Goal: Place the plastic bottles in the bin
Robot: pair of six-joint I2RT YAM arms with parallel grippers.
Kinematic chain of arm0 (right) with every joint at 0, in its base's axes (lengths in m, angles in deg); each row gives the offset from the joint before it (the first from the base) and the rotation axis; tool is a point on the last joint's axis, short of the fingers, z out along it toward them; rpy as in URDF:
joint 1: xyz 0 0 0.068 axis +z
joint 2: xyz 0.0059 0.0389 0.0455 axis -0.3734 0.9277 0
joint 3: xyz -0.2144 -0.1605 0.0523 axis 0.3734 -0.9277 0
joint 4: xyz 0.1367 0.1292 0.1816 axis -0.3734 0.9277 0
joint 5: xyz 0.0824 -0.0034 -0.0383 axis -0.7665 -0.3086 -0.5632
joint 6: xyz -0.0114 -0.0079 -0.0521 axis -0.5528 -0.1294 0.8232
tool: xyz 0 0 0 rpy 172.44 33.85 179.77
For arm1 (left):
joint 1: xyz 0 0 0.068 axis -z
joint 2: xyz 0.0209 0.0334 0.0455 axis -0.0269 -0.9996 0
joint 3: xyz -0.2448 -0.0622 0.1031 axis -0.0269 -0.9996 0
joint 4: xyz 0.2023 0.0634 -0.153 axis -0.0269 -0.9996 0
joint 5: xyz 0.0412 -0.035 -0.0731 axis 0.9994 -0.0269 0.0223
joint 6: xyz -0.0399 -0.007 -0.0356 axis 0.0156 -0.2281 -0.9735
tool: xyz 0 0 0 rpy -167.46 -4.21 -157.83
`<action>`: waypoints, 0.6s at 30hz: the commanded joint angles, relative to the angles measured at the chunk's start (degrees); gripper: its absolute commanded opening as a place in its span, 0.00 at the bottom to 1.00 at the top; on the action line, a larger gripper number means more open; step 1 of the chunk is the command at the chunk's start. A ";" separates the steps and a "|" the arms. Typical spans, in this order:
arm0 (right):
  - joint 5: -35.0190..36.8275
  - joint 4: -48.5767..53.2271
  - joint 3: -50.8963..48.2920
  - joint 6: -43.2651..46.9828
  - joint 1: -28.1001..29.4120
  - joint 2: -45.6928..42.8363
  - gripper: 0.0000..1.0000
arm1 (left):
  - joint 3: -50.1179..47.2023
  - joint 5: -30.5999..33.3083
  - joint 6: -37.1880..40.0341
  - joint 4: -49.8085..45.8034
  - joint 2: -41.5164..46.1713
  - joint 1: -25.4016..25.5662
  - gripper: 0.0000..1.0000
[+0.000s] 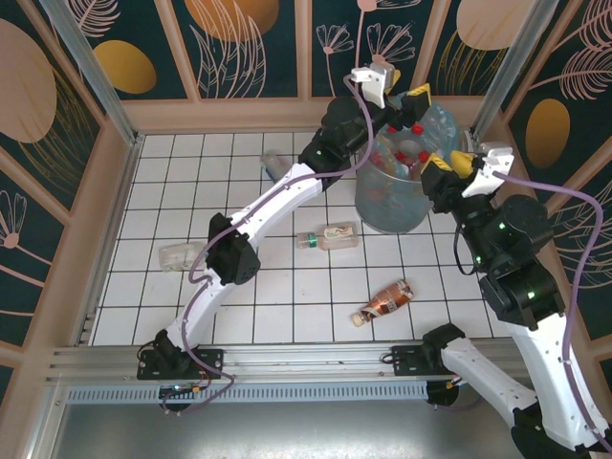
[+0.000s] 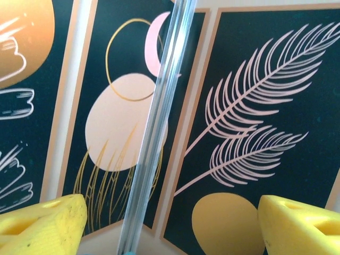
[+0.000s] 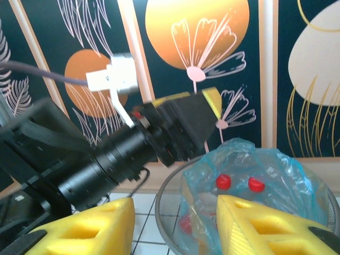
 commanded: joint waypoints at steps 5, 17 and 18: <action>-0.90 7.63 6.28 -3.63 0.37 6.43 0.45 | -1.31 3.91 3.75 -9.62 12.13 -0.06 0.83; -10.77 27.99 4.57 -14.76 3.32 10.84 0.41 | -43.15 11.19 12.64 -20.05 46.99 -0.05 0.84; -10.54 28.67 3.14 -16.34 4.40 11.24 0.41 | -47.39 12.78 13.17 -19.67 49.93 -0.11 0.85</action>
